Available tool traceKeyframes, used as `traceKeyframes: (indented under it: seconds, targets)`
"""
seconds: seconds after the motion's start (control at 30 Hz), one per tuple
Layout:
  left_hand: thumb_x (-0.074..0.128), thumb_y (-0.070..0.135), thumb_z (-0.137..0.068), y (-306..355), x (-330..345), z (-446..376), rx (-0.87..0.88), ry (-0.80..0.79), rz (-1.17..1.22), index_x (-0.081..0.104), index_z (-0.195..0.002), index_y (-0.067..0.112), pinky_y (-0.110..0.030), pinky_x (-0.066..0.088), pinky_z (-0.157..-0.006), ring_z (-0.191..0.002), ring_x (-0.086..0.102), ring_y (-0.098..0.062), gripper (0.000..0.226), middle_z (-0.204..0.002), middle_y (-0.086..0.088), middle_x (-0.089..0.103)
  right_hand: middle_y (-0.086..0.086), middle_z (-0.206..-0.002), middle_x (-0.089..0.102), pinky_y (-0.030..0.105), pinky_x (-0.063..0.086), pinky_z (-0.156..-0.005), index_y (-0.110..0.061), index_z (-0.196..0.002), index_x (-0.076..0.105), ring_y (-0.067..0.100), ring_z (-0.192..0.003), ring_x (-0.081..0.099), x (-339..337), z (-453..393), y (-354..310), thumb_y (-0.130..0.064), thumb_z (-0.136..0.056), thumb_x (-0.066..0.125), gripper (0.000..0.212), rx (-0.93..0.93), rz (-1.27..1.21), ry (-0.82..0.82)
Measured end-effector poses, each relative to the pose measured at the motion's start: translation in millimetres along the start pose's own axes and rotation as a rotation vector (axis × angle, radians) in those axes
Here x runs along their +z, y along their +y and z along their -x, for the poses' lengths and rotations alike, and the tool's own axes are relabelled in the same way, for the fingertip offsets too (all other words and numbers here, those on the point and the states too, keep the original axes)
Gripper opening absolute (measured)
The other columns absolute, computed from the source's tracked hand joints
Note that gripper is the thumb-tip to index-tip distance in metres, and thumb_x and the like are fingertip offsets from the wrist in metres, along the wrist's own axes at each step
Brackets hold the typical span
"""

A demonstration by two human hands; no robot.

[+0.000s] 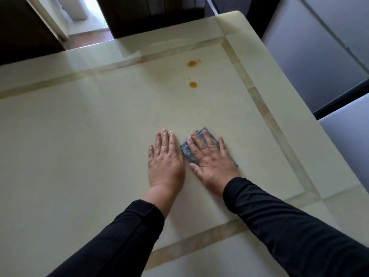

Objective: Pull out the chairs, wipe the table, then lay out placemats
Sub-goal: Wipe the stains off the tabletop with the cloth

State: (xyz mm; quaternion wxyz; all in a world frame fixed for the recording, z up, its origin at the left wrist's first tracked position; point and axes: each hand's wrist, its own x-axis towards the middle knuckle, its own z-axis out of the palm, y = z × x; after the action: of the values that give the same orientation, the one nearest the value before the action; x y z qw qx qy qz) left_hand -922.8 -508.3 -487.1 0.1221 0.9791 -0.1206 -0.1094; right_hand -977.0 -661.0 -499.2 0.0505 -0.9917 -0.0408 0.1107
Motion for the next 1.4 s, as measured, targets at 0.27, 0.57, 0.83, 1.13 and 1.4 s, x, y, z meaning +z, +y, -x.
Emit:
traceKeyframes:
  seconds: [0.27, 0.57, 0.83, 1.13, 1.4]
  targets:
    - [0.005, 0.042, -0.101, -7, 5, -29, 0.147, -0.013, -0.063, -0.014, -0.158, 0.021, -0.033, -0.009, -0.123, -0.149, -0.025, -0.012, 0.063, -0.164, 0.004, -0.024, -0.009, -0.164, -0.022, 0.056, -0.002, -0.121, -0.028, -0.157, -0.015, 0.017, -0.151, -0.021, -20, -39, 26, -0.050, -0.103, 0.012, 0.065, 0.295, -0.064, 0.022]
    - [0.003, 0.044, -0.098, -6, 5, -32, 0.131, -0.035, -0.028, -0.015, -0.157, 0.021, -0.036, -0.010, -0.123, -0.148, -0.027, -0.013, 0.066, -0.162, 0.004, -0.027, 0.000, -0.167, -0.007, 0.057, 0.007, -0.122, -0.019, -0.159, -0.002, 0.025, -0.154, -0.008, -9, -15, 6, -0.051, -0.098, 0.011, 0.071, 0.494, -0.084, 0.084]
    - [0.023, 0.041, -0.105, -18, -28, -105, 0.108, -0.044, 0.010, 0.000, -0.160, 0.025, -0.033, -0.007, -0.123, -0.152, -0.013, -0.010, 0.062, -0.167, 0.007, -0.009, 0.000, -0.167, -0.013, 0.054, -0.003, -0.122, -0.019, -0.159, -0.006, 0.025, -0.153, -0.014, -16, -60, -13, -0.058, -0.098, 0.011, 0.075, 0.358, -0.062, 0.056]
    - [0.020, 0.046, -0.103, -47, -32, -135, 0.094, 0.058, 0.008, 0.003, -0.160, 0.023, -0.034, -0.006, -0.124, -0.152, -0.014, -0.011, 0.064, -0.167, 0.006, -0.007, -0.004, -0.166, -0.013, 0.056, 0.000, -0.121, -0.023, -0.159, -0.005, 0.022, -0.153, -0.015, -32, -123, 8, -0.054, -0.097, 0.008, 0.070, 0.232, -0.009, 0.035]
    - [0.018, 0.035, -0.101, -49, -26, -137, 0.082, 0.090, 0.068, 0.007, -0.160, 0.022, -0.032, -0.005, -0.124, -0.152, -0.011, -0.009, 0.062, -0.167, 0.005, -0.004, -0.005, -0.167, -0.007, 0.058, -0.004, -0.120, -0.025, -0.159, -0.001, 0.022, -0.153, -0.012, -41, -157, -17, -0.047, -0.096, 0.012, 0.069, 0.020, 0.026, -0.005]
